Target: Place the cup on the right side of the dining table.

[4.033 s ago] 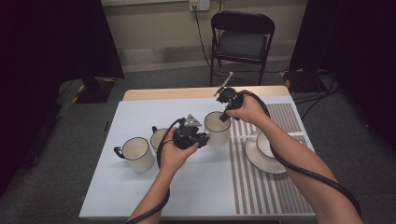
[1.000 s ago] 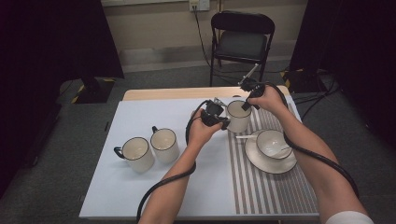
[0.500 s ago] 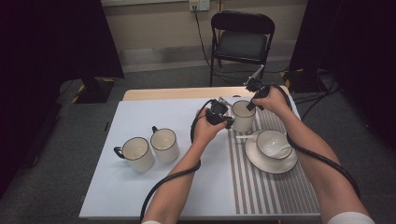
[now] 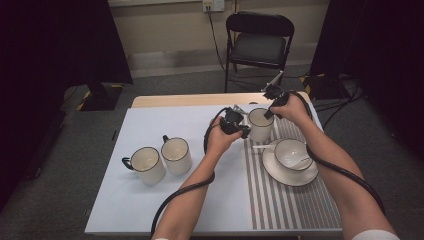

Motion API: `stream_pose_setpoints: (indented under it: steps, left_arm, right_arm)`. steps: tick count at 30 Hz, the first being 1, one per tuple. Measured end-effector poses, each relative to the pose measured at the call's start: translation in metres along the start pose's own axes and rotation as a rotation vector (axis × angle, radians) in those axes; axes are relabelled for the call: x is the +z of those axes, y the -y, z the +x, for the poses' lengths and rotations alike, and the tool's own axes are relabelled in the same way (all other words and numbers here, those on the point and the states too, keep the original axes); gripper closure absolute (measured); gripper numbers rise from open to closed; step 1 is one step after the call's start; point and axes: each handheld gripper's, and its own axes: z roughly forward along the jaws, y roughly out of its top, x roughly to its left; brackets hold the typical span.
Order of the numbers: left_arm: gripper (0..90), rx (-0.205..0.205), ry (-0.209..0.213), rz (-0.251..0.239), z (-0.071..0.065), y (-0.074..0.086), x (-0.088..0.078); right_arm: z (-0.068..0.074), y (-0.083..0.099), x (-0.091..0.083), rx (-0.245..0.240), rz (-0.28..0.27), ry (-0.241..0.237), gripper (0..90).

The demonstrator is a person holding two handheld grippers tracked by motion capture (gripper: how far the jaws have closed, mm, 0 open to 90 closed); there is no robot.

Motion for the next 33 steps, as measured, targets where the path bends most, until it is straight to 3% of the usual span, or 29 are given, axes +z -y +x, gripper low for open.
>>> stream_pose_setpoints:
  steps: [10, 16, 22, 28, 30, 33]
  left_arm:
    - [73.7, 0.001, 0.01, -0.012, 0.001, 0.001, -0.001]
    - [72.5, 0.004, 0.008, -0.013, 0.001, 0.0, -0.002]
    - [69.5, 0.005, 0.011, -0.014, 0.003, 0.0, -0.006]
    - [58.1, -0.031, 0.027, -0.014, 0.004, -0.001, -0.01]
    - [50.3, -0.051, 0.032, -0.016, 0.004, -0.002, -0.013]
    - [41.8, -0.066, 0.036, -0.01, 0.004, -0.001, -0.016]
  right_arm:
    - [0.0, 0.002, 0.002, -0.001, -0.018, 0.005, 78.3]
    - [-0.002, 0.002, 0.0, 0.001, -0.023, 0.017, 71.5]
    - [-0.005, 0.004, 0.0, 0.03, -0.03, 0.02, 58.5]
    - [-0.003, 0.004, -0.006, 0.037, -0.041, 0.032, 46.5]
    - [-0.002, 0.003, -0.008, 0.055, -0.049, 0.041, 36.1]
    - [0.001, 0.003, -0.012, 0.077, -0.061, 0.029, 30.3]
